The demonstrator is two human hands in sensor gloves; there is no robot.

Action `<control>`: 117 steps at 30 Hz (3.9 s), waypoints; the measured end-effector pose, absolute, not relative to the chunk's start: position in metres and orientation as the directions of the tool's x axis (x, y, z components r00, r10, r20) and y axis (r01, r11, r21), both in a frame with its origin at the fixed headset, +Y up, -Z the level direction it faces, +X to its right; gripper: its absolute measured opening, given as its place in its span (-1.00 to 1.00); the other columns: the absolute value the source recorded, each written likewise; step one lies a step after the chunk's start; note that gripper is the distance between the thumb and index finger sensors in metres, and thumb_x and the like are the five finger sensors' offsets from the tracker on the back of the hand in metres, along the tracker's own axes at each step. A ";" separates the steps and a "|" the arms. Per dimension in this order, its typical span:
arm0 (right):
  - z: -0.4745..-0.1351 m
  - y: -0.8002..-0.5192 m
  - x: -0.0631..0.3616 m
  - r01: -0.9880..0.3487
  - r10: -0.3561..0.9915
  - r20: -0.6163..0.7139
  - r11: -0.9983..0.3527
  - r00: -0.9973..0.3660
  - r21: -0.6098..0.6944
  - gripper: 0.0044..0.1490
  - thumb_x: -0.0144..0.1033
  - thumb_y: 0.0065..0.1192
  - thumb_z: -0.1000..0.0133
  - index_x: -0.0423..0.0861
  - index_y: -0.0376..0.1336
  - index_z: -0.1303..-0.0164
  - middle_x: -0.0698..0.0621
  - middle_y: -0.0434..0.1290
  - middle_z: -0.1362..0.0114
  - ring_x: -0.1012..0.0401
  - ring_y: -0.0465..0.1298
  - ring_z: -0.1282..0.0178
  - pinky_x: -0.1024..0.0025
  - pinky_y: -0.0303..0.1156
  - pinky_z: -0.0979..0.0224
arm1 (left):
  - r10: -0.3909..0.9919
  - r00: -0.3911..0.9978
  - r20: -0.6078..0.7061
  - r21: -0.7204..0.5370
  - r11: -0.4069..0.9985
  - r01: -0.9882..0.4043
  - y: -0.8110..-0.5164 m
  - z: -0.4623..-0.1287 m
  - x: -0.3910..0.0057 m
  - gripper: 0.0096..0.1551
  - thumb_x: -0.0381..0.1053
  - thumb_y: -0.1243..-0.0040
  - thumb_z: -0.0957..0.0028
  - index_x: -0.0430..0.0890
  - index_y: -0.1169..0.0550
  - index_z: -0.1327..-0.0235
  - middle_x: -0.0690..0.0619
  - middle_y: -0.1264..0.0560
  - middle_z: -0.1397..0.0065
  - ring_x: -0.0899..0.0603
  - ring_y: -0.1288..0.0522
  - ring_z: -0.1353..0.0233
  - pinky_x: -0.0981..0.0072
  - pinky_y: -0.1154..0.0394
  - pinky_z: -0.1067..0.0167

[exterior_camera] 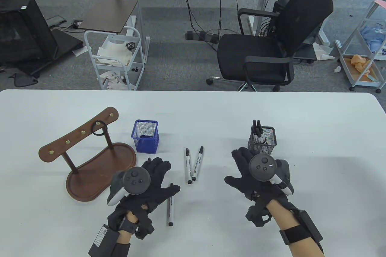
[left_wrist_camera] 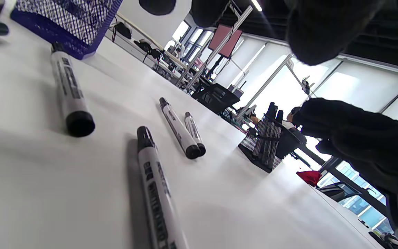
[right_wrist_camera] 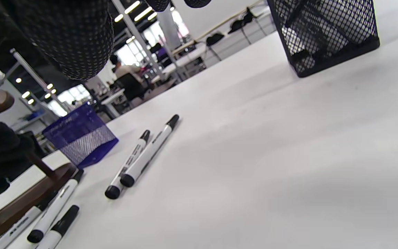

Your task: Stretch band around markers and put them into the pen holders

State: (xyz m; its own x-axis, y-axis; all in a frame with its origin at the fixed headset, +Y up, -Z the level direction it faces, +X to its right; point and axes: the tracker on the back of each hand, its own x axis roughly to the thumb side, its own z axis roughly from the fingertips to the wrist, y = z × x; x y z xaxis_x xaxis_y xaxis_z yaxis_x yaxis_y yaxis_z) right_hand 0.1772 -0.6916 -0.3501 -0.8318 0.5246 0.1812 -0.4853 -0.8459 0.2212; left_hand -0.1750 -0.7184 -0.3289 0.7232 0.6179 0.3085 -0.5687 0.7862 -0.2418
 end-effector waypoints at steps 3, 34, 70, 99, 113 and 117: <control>-0.342 -0.699 0.176 -0.496 0.536 0.188 -0.839 -0.823 0.224 0.15 0.09 0.43 -0.06 0.02 -0.15 -0.69 -0.12 -0.19 -0.88 -0.18 -0.30 -0.77 -0.36 -0.33 -0.64 | 0.636 0.716 0.288 -0.208 0.772 -0.601 -0.716 -0.331 -0.182 0.13 0.42 -0.20 -0.16 -0.18 -0.08 -0.75 -0.47 0.07 -0.83 -0.77 0.14 -0.67 -0.75 0.10 -0.42; -0.321 -0.718 0.186 -0.450 0.488 0.266 -0.872 -0.831 0.195 0.10 0.04 0.43 -0.05 0.00 -0.07 -0.68 -0.15 -0.17 -0.87 -0.19 -0.29 -0.76 -0.39 -0.36 -0.60 | 0.896 0.380 -0.228 0.304 0.436 -0.847 -0.700 -0.372 -0.293 -0.09 0.15 0.18 -0.33 -0.45 0.07 -0.62 -0.55 -0.03 -0.70 -0.66 -0.02 -0.63 -0.58 -0.06 -0.45; -0.317 -0.721 0.184 -0.415 0.465 0.284 -0.883 -0.838 0.221 0.06 0.02 0.43 -0.05 -0.02 -0.02 -0.66 -0.17 -0.13 -0.86 -0.21 -0.25 -0.75 -0.40 -0.34 -0.59 | 0.938 0.328 -0.113 0.407 0.344 -0.846 -0.674 -0.375 -0.299 -0.54 0.01 0.16 -0.36 -0.20 -0.29 -0.39 -0.18 -0.44 -0.54 -0.39 -0.40 -0.56 -0.42 -0.24 -0.46; -0.321 -0.722 0.183 -0.480 0.539 0.264 -0.838 -0.800 0.259 -0.01 0.01 0.35 -0.09 0.00 -0.03 -0.65 -0.13 -0.02 -0.83 -0.20 -0.08 -0.73 -0.36 -0.18 -0.65 | 0.921 0.374 0.112 -0.295 0.390 -0.872 -0.685 -0.345 -0.145 -0.58 0.01 -0.04 -0.33 -0.20 -0.47 -0.29 -0.21 -0.58 -0.41 -0.41 -0.49 -0.48 -0.46 -0.26 -0.43; -0.328 -0.715 0.195 -0.698 0.777 0.195 -0.625 -0.598 0.351 -0.05 0.13 0.15 -0.10 -0.04 0.02 -0.65 -0.10 0.15 -0.74 -0.17 0.08 -0.64 -0.35 -0.16 -0.65 | 0.916 0.362 0.174 -0.601 0.390 -0.698 -0.708 -0.353 -0.057 -0.60 0.00 -0.09 -0.32 -0.17 -0.51 -0.28 -0.21 -0.59 -0.43 -0.46 -0.42 -0.53 -0.49 -0.21 -0.44; -0.330 -0.717 0.196 -0.727 0.813 0.178 -0.578 -0.555 0.371 -0.13 0.13 0.11 -0.12 -0.02 0.07 -0.61 -0.08 0.20 -0.69 -0.16 0.12 -0.62 -0.34 -0.14 -0.65 | 0.894 0.402 0.197 -0.633 0.429 -0.645 -0.712 -0.353 -0.046 -0.60 0.00 -0.10 -0.31 -0.16 -0.52 -0.29 -0.21 -0.58 -0.43 -0.46 -0.42 -0.53 -0.50 -0.20 -0.44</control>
State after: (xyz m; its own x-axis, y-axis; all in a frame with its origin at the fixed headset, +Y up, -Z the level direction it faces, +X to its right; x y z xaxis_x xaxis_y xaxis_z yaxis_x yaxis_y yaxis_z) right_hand 0.1956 -0.7166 -0.3297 -0.5549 0.8128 0.1776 -0.7271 -0.5775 0.3713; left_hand -0.0456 -0.7116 -0.3526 0.4018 0.8943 0.1971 -0.6447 0.4291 -0.6327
